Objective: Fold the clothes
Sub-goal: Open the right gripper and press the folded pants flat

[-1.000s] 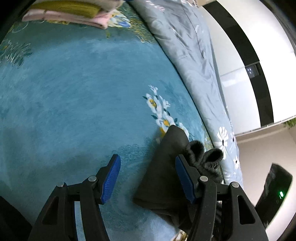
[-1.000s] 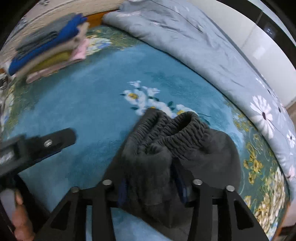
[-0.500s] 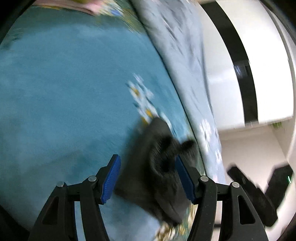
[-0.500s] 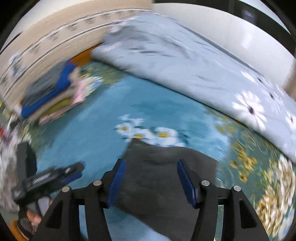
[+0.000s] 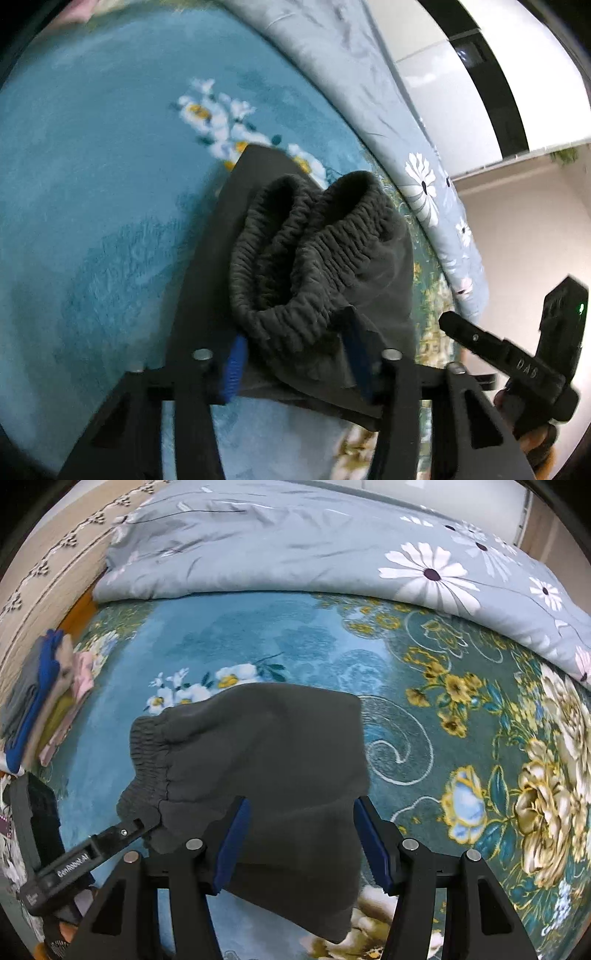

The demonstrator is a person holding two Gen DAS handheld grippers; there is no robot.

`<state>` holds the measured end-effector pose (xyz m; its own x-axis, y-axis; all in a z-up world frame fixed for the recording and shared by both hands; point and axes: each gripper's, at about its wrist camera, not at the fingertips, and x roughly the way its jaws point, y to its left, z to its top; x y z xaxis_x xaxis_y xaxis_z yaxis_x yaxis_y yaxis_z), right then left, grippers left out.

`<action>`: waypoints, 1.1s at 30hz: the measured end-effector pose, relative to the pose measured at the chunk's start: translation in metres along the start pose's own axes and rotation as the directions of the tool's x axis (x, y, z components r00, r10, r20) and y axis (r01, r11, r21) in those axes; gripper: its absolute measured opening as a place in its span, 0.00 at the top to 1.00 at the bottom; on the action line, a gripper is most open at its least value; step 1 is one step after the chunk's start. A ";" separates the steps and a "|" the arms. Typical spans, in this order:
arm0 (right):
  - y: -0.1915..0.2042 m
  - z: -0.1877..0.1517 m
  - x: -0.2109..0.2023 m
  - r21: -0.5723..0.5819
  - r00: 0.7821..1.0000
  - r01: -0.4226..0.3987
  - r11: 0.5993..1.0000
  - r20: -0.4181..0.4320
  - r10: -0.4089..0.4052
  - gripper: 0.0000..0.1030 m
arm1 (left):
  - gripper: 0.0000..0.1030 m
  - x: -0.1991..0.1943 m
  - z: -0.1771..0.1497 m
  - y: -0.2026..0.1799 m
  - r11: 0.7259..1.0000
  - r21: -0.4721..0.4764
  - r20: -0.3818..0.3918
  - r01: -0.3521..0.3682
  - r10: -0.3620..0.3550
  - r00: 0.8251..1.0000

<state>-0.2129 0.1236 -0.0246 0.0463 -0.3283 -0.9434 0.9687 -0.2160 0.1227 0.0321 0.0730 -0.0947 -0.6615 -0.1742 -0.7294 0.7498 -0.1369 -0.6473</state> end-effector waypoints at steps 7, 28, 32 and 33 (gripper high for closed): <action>-0.008 -0.002 0.006 0.023 0.998 -0.055 0.998 -0.007 0.055 0.40 | 0.67 -0.038 -0.001 0.009 0.975 -0.039 0.121 0.218 -0.212 0.970; 0.016 -0.022 0.086 -0.015 0.983 -0.138 0.990 -0.120 0.135 0.38 | 0.60 -0.009 -0.006 0.068 0.958 -0.285 -0.022 0.009 -0.016 1.000; 0.013 -0.022 0.084 -0.007 0.983 -0.144 0.990 -0.118 0.142 0.37 | 0.60 -0.018 -0.008 0.063 0.963 -0.270 -0.026 0.002 -0.010 1.000; 0.013 -0.020 0.081 -0.012 0.983 -0.143 0.990 -0.121 0.141 0.37 | 0.60 -0.025 -0.010 0.060 0.967 -0.255 -0.014 -0.003 0.000 1.000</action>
